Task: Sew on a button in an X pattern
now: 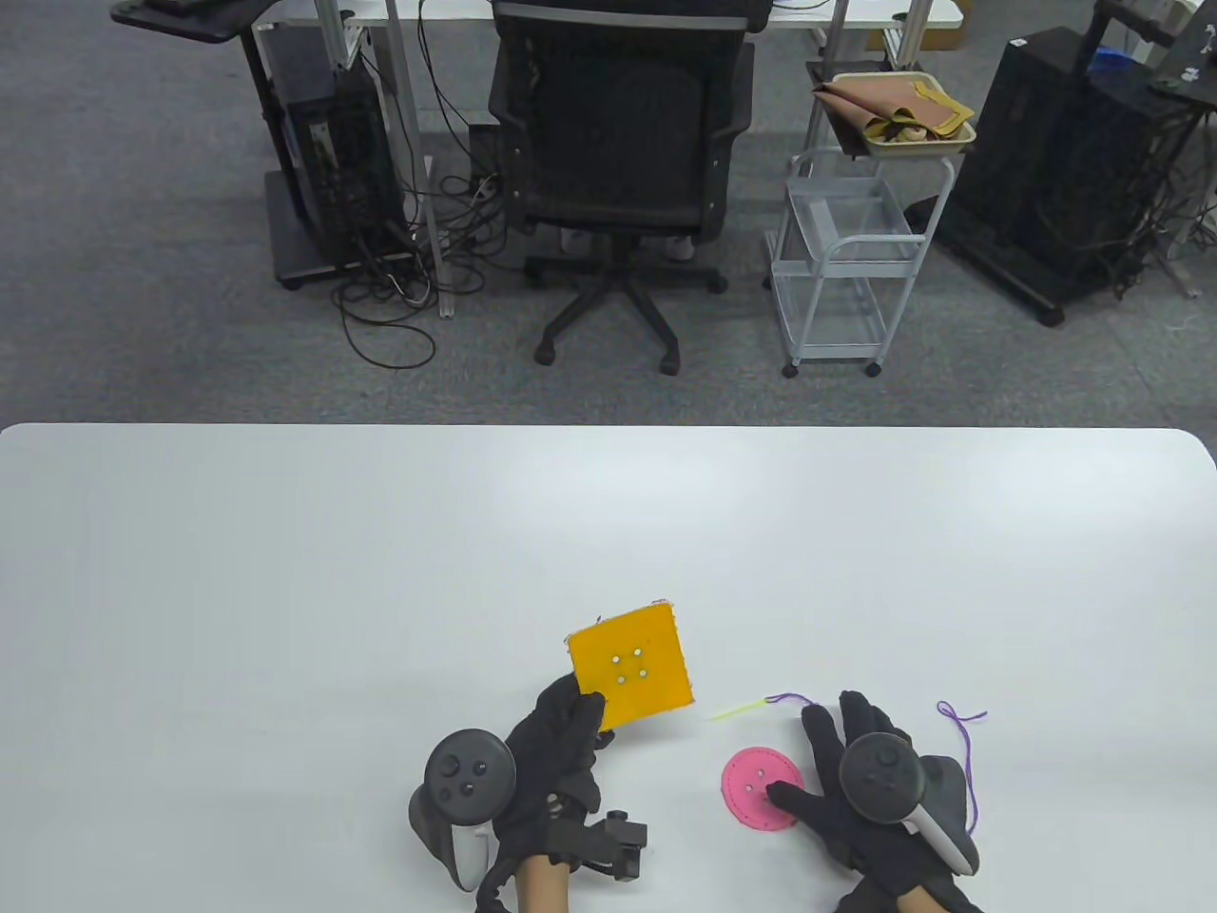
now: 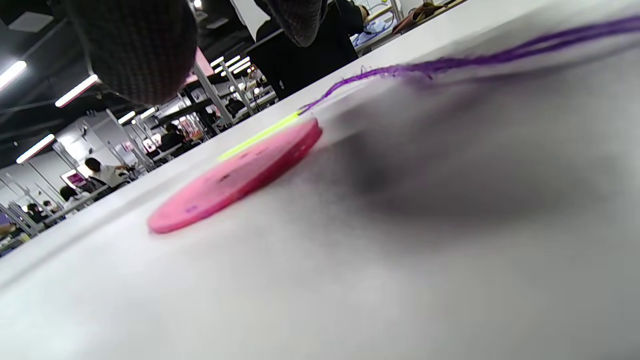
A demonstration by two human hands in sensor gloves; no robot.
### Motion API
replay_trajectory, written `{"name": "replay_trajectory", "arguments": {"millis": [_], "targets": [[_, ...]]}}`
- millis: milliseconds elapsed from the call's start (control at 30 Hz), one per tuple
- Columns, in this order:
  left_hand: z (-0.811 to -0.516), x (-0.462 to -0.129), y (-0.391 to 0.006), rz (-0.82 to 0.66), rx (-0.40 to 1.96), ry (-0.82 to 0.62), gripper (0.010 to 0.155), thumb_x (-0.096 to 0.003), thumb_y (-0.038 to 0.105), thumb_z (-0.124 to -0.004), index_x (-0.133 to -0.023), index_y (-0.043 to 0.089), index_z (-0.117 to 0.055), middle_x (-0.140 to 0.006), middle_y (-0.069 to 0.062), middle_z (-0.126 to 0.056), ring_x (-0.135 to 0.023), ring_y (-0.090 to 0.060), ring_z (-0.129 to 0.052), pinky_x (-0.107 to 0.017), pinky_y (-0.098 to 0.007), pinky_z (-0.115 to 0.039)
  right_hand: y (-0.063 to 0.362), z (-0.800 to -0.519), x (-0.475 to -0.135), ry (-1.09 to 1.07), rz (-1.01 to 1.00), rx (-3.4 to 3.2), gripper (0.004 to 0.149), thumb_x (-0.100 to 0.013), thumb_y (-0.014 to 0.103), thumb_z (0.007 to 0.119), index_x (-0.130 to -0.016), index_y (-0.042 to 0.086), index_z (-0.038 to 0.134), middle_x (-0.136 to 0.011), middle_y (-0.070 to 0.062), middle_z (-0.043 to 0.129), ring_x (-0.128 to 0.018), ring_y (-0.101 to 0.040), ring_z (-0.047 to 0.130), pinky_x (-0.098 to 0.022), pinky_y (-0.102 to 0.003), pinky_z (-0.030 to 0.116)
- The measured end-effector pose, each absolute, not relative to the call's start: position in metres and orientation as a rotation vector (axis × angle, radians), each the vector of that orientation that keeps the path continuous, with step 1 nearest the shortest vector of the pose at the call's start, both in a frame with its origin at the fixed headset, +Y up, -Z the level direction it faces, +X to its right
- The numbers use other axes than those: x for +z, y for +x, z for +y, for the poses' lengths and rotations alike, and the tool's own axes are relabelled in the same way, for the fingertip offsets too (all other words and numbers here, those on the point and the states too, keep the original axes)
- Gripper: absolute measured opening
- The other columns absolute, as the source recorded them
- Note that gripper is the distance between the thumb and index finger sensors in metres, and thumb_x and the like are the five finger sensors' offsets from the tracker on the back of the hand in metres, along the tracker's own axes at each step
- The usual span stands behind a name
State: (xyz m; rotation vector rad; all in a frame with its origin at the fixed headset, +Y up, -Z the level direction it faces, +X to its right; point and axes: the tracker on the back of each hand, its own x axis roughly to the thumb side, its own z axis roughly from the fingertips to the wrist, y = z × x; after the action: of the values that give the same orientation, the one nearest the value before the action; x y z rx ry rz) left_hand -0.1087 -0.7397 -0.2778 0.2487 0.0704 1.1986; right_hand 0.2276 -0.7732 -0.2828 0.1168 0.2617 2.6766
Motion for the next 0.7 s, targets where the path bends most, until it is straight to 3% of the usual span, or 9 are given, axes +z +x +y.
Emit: {"name": "replay_trajectory", "arguments": {"millis": [700], "targets": [[-0.745,-0.281,-0.1,0.082,1.188,0.179,0.04,-0.0494,0.034,-0.078,-0.084,0.015,-0.086,-0.063,-0.002,-0.105,-0.045,-0.019,-0.107,-0.029,-0.037,-0.091,0.207,-0.784,-0.295,0.129,0.599,2.784,0.088,-0.049,0.051,0.074,-0.112,0.014,0.026,-0.111,-0.028,-0.006,-0.1,-0.052,-0.002,-0.069,-0.064,0.0]]}}
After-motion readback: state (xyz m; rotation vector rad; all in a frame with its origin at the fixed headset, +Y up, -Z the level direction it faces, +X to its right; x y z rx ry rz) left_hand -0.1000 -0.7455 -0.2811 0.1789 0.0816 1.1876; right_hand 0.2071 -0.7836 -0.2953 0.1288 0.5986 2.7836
